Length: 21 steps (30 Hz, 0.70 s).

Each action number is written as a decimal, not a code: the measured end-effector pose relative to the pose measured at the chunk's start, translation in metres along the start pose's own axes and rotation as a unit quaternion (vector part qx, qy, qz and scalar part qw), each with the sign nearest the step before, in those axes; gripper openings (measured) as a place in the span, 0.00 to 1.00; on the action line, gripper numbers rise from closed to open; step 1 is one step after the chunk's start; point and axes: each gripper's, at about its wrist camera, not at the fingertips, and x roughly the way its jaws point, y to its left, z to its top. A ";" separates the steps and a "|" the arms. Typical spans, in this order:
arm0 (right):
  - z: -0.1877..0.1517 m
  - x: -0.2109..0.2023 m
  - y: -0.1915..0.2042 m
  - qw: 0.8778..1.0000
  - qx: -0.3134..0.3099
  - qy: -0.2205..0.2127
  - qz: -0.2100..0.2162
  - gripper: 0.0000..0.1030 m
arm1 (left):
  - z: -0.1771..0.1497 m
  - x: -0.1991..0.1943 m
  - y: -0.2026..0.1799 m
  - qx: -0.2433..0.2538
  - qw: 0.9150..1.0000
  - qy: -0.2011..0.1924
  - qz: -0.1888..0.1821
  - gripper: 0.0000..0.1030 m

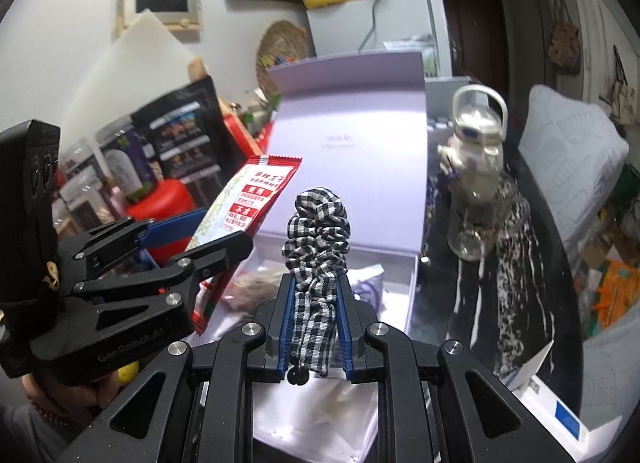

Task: Organize soft objects
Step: 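Carry the scrunchie and red-and-white packet toward the lavender box with both tools, then lower the packet into the box with the left tool while the right tool lowers the scrunchie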

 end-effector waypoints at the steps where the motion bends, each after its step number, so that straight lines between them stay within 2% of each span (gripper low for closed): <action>1: -0.001 0.004 -0.004 1.000 0.004 0.007 -0.003 0.18 | -0.001 0.004 -0.001 0.002 1.000 0.006 -0.001 0.44; 7: -0.006 0.019 -0.013 0.999 0.015 0.030 -0.009 0.18 | -0.010 0.021 -0.008 0.013 0.999 0.035 0.001 0.44; 11: -0.009 0.027 -0.015 0.999 0.018 0.043 -0.004 0.18 | -0.012 0.029 -0.008 0.006 0.999 0.051 -0.012 0.44; 21: -0.017 0.044 -0.016 0.997 0.019 0.070 -0.006 0.18 | -0.026 0.063 -0.006 -0.014 0.992 0.120 -0.033 0.44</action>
